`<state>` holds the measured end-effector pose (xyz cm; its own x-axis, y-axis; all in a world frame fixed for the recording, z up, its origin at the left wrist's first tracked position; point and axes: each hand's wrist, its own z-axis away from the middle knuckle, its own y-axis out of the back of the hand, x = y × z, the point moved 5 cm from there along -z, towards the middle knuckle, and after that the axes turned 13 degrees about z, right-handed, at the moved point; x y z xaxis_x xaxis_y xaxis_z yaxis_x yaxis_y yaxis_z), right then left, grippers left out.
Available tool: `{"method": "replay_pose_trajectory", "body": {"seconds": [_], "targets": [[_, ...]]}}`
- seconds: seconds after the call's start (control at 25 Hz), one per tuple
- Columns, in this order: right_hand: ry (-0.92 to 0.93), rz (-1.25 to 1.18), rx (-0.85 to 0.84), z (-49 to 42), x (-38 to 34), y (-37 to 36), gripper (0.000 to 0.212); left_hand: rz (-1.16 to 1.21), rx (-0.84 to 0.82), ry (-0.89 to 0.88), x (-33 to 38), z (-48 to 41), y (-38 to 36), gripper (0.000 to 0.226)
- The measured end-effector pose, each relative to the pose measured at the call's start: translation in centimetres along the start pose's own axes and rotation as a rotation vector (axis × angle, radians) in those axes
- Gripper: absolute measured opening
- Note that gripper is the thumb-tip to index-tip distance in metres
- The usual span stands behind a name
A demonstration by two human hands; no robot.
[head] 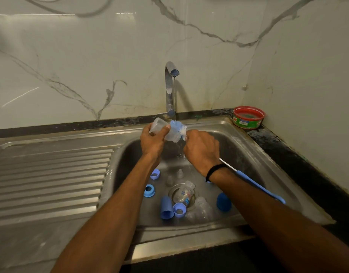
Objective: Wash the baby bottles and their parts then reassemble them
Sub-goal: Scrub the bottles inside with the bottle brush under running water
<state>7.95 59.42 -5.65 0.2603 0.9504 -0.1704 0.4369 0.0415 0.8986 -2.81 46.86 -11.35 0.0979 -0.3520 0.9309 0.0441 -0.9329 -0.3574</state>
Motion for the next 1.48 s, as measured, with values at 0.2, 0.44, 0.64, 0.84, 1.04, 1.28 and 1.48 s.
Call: {"method": "replay_pose_trajectory", "body": {"seconds": [0.2,0.44,0.64,0.84,1.04,1.28,1.48], "targets": [[-0.020,-0.035,-0.023,0.0,0.2,-0.2,0.022,-0.112,-0.008,-0.092,1.0,0.6,-0.4,0.064],[-0.049,-0.051,-0.034,-0.3,0.4,0.0,0.021,-0.109,-0.017,-0.130,1.4,0.8,-0.7,0.063],[-0.055,-0.039,-0.045,-0.3,0.5,0.2,0.020,-0.090,-0.024,-0.131,1.3,0.9,-1.0,0.059],[-0.045,-0.029,-0.046,0.0,0.2,0.2,0.020,-0.108,-0.004,-0.147,1.1,0.9,-0.9,0.054],[-0.061,-0.049,-0.041,0.2,0.4,0.1,0.018,-0.077,-0.042,-0.112,0.8,1.4,-1.5,0.053],[0.002,-0.038,-0.051,1.2,-0.8,-0.5,0.015,0.075,0.082,-0.001,1.0,0.7,-0.4,0.067],[-0.018,-0.037,-0.062,1.1,-0.7,-0.4,0.012,0.117,0.068,0.029,0.7,1.1,-0.4,0.058]]}}
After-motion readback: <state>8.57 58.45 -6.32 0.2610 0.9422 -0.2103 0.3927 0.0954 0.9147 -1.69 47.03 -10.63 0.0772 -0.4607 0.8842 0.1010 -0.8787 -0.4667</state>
